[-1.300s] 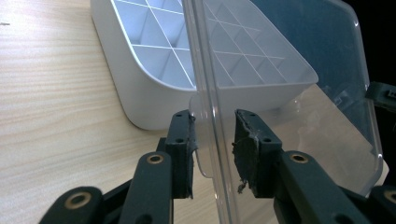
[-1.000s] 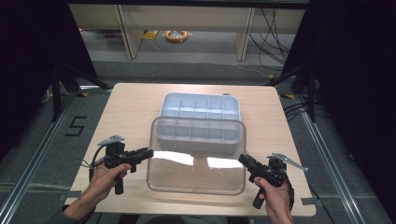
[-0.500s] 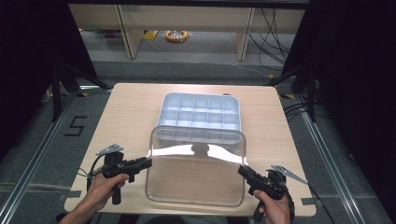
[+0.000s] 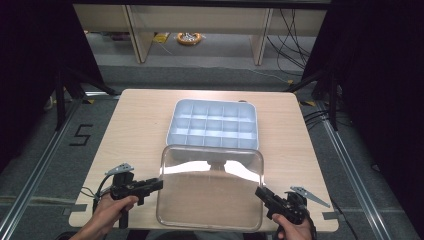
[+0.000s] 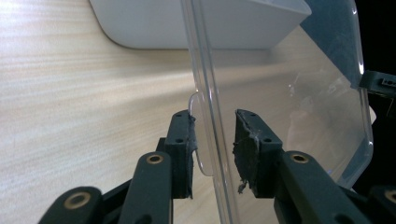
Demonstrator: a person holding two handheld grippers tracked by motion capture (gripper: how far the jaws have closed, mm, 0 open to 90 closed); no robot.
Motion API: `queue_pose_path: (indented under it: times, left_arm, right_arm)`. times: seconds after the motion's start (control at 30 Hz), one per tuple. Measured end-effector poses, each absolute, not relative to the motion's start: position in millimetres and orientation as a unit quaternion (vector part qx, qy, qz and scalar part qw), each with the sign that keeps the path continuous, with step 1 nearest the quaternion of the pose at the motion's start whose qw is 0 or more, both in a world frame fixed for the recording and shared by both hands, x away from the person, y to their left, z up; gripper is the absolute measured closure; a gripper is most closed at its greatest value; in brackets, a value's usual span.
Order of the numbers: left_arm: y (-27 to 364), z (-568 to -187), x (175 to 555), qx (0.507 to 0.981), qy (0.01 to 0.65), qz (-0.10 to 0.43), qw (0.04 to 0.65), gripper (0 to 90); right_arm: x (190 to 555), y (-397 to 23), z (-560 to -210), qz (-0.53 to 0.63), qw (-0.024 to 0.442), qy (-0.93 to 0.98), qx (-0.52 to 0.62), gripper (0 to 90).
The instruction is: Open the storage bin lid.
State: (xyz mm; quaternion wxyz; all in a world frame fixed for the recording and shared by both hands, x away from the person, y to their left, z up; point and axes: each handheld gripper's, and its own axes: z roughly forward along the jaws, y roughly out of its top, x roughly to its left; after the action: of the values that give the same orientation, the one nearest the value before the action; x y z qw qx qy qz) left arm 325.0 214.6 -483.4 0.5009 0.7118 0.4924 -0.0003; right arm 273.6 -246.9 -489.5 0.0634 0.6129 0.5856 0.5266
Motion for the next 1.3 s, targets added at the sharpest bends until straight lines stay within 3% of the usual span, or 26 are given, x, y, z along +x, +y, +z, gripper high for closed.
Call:
queue_pose_path:
  times: [0.5, 0.57, 0.6, 0.7, 0.9, 1.03, 1.17, 1.3]
  left_arm:
    - [214, -495, 320, 0.724, 0.492, -0.009, 0.483, 66.7]
    - [213, -497, 319, 0.726, 0.492, -0.010, 0.481, 66.7]
    - [213, -497, 319, 0.726, 0.492, -0.011, 0.479, 66.7]
    - [213, -498, 319, 0.730, 0.491, -0.011, 0.476, 66.7]
    - [212, -502, 321, 0.731, 0.495, -0.020, 0.469, 66.3]
    - [212, -504, 323, 0.730, 0.499, -0.028, 0.466, 66.1]
    - [211, -507, 325, 0.731, 0.503, -0.032, 0.459, 64.9]
    - [210, -509, 327, 0.731, 0.506, -0.034, 0.456, 63.8]
  right_arm:
    - [269, -247, -501, 0.505, 0.060, 0.598, 0.619, 66.1]
    - [267, -244, -499, 0.505, 0.036, 0.582, 0.636, 65.9]
    - [268, -248, -501, 0.502, 0.053, 0.598, 0.623, 65.9]
    - [267, -246, -501, 0.501, 0.032, 0.587, 0.635, 65.5]
    - [269, -248, -506, 0.485, 0.049, 0.599, 0.635, 65.0]
    - [270, -245, -509, 0.486, 0.027, 0.585, 0.648, 64.6]
    - [274, -247, -512, 0.481, 0.045, 0.597, 0.640, 64.2]
    - [272, -243, -510, 0.476, 0.012, 0.575, 0.665, 64.1]
